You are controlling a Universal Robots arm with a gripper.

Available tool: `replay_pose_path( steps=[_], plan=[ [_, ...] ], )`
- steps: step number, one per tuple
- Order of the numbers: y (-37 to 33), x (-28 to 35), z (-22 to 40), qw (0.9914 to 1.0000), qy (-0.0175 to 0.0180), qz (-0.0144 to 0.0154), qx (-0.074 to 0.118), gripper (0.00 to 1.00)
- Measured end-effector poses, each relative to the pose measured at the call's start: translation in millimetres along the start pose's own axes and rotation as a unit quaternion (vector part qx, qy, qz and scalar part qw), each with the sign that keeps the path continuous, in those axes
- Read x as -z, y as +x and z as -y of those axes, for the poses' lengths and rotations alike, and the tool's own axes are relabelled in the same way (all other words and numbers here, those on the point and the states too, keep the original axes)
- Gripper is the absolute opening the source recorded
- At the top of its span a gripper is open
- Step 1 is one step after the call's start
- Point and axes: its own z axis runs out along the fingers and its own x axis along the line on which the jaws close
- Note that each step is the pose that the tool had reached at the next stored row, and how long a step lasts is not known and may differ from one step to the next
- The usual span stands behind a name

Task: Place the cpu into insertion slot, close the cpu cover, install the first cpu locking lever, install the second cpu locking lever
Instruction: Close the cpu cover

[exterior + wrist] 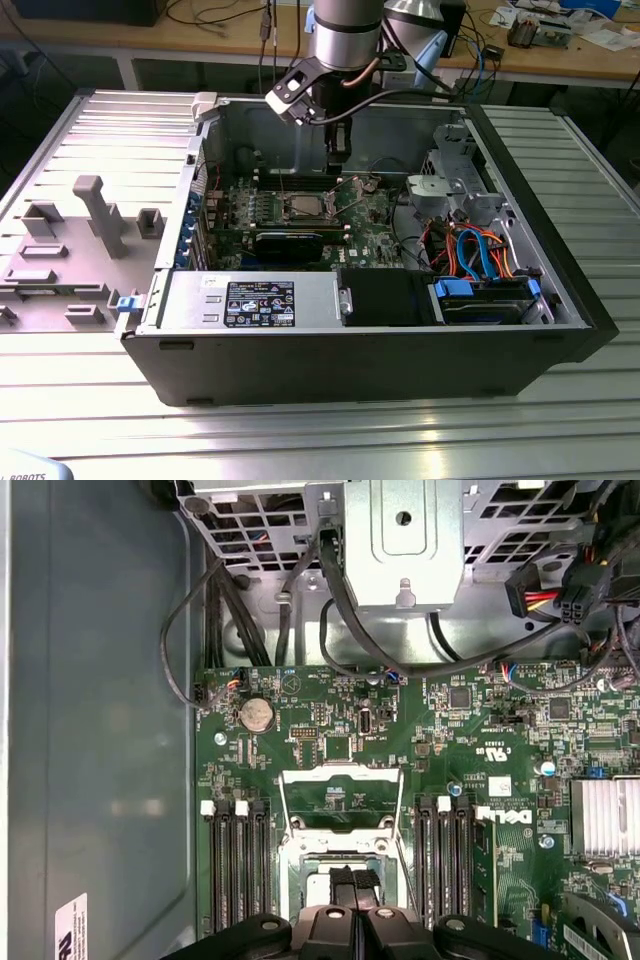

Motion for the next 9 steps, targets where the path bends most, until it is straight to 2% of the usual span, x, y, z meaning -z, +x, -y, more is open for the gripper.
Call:
replay_pose_path(
  steps=[3, 9],
  plan=[
    [0.0, 0.0, -1.0, 1.00000, 0.0000, 0.0000, 0.000, 0.11],
    [0.1, -0.2, -8.4, 1.00000, 0.0000, 0.0000, 0.000, 0.11]
  ],
)
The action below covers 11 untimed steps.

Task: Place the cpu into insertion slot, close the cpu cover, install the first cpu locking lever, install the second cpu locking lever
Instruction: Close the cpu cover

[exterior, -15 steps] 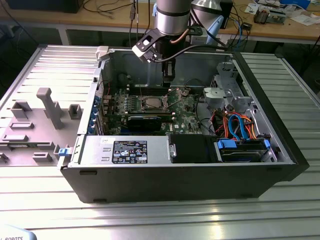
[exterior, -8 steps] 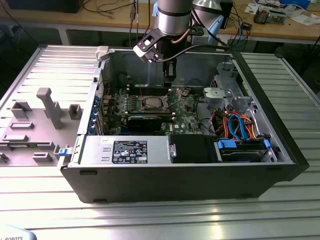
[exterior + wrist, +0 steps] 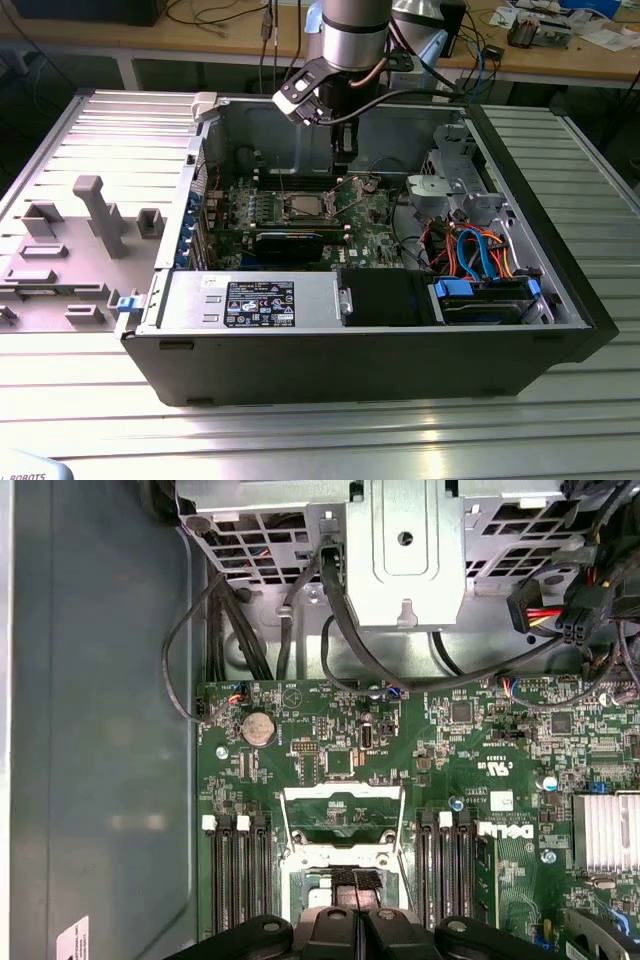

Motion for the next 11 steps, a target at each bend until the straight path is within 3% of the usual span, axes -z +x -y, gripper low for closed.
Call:
replay_pose_path(
  steps=[11],
  plan=[
    [0.2, -0.3, -9.8, 1.00000, 0.0000, 0.0000, 0.000, 0.11]
  ],
)
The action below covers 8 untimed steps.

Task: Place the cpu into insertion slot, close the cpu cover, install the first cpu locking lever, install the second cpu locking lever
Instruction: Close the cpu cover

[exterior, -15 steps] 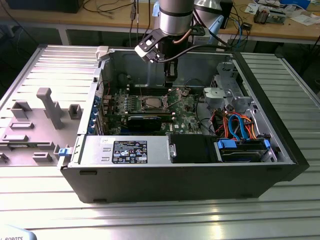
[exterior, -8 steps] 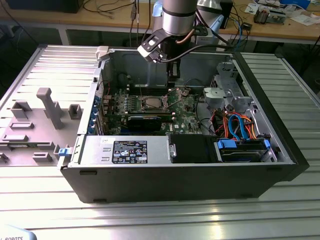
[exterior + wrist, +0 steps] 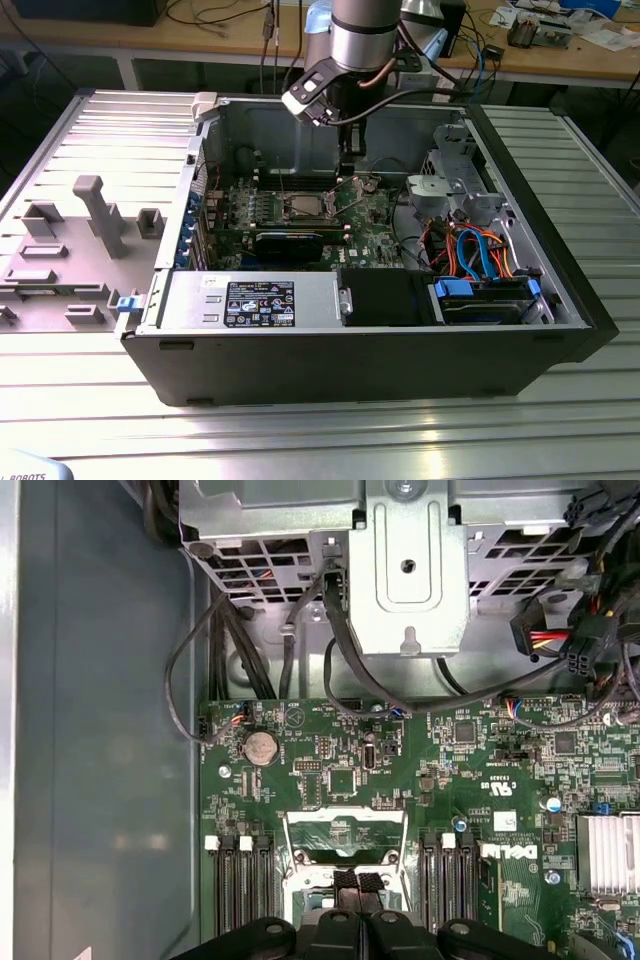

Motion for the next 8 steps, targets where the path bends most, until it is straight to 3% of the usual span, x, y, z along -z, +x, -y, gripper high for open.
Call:
replay_pose_path(
  steps=[4, 8],
  plan=[
    [0.0, 0.0, -1.6, 1.00000, 0.0000, 0.0000, 0.000, 0.11],
    [0.1, -0.2, -7.3, 1.00000, 0.0000, 0.0000, 0.000, 0.11]
  ],
)
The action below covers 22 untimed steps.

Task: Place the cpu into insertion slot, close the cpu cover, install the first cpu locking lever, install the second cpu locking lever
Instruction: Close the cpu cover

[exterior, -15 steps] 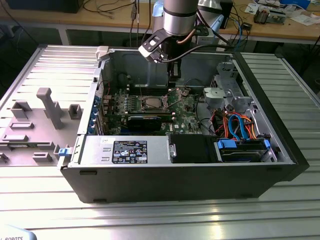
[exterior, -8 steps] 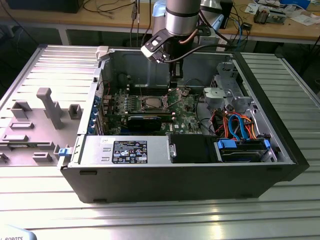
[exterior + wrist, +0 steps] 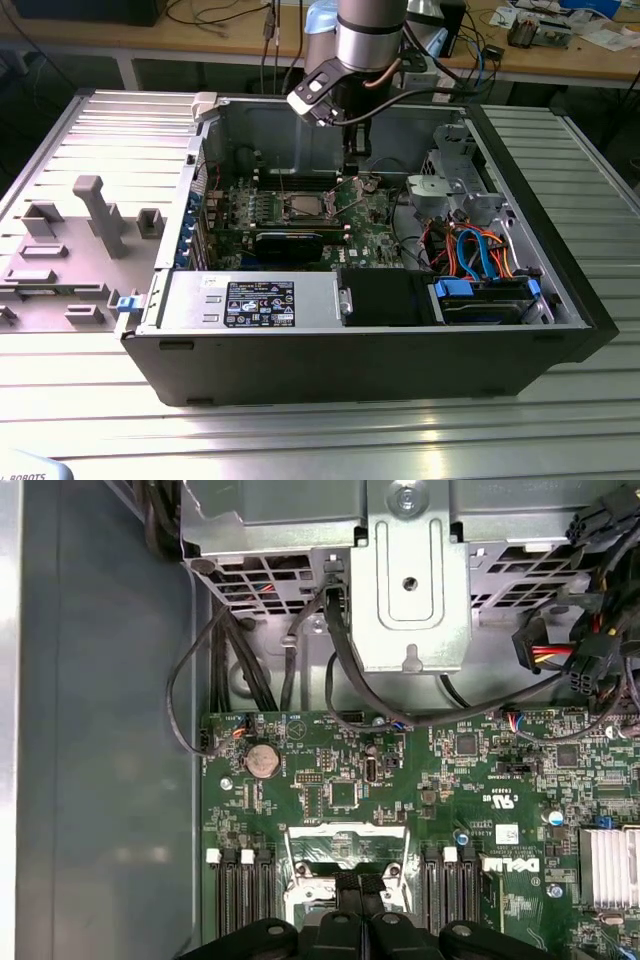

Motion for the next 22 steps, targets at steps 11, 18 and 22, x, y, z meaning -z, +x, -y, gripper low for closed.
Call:
replay_pose_path(
  steps=[11, 18, 22],
  plan=[
    [0.2, -0.4, -12.7, 1.00000, 0.0000, 0.0000, 0.000, 0.11],
    [0.3, -0.5, -16.3, 1.00000, 0.0000, 0.0000, 0.000, 0.11],
    [0.3, -0.5, -17.9, 1.00000, 0.0000, 0.0000, 0.000, 0.11]
  ],
)
